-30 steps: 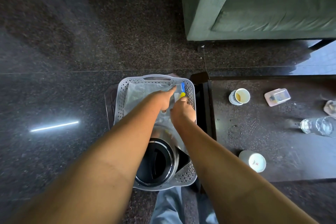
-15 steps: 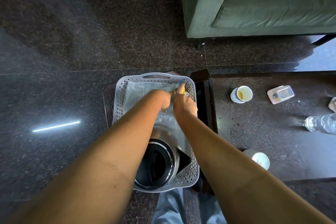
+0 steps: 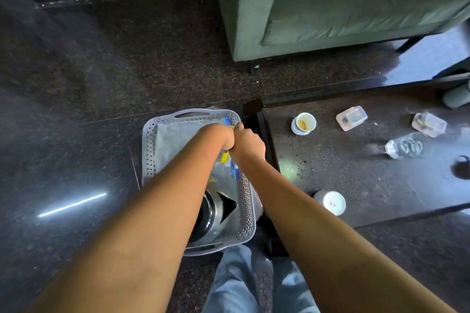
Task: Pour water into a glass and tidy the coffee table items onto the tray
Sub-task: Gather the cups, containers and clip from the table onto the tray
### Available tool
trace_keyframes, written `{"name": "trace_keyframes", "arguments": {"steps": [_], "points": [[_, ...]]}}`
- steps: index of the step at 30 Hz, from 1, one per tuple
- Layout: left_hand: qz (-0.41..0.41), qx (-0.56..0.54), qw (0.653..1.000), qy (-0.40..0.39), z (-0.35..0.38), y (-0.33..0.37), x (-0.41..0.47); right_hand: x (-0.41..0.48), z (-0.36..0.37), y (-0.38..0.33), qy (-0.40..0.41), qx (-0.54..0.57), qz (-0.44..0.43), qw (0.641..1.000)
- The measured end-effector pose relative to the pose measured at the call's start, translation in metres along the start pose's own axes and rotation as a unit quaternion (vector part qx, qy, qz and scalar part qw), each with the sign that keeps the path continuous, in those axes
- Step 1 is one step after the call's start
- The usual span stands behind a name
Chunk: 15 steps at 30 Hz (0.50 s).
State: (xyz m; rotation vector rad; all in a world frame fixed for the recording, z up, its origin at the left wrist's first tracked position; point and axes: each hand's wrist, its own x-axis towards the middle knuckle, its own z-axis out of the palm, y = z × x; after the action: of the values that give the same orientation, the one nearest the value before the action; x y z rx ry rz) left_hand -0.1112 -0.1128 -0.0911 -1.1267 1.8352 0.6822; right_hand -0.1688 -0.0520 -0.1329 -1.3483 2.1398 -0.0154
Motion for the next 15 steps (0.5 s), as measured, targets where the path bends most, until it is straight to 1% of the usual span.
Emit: {"name": "trace_keyframes", "arguments": {"steps": [2, 3, 5, 7, 9, 11, 13, 15], "points": [[-0.015, 0.027, 0.997, 0.07, -0.003, 0.034, -0.01, -0.012, -0.014, 0.026, 0.029, 0.04, -0.007, 0.999], [-0.006, 0.034, 0.993, 0.109, -0.003, 0.058, -0.015, -0.019, -0.02, 0.044, 0.045, 0.061, 0.011, 0.997], [0.041, 0.023, 0.984, 0.173, 0.004, 0.109, -0.025, -0.032, -0.027, 0.084, 0.063, 0.095, 0.076, 0.991], [0.083, -0.026, 0.978, 0.189, 0.021, 0.152, -0.026, -0.042, -0.025, 0.127, 0.054, 0.1, 0.137, 0.984], [0.11, -0.101, 0.975, 0.164, 0.046, 0.184, -0.019, -0.051, -0.017, 0.171, 0.045, 0.071, 0.161, 0.983], [0.124, -0.164, 0.972, 0.112, 0.075, 0.203, -0.008, -0.058, -0.005, 0.212, 0.041, 0.028, 0.17, 0.984], [0.122, -0.191, 0.972, 0.054, 0.102, 0.208, 0.004, -0.065, 0.005, 0.243, 0.023, -0.004, 0.194, 0.981], [0.102, -0.201, 0.974, 0.016, 0.124, 0.208, 0.017, -0.07, 0.015, 0.267, -0.019, -0.004, 0.222, 0.975]]}}
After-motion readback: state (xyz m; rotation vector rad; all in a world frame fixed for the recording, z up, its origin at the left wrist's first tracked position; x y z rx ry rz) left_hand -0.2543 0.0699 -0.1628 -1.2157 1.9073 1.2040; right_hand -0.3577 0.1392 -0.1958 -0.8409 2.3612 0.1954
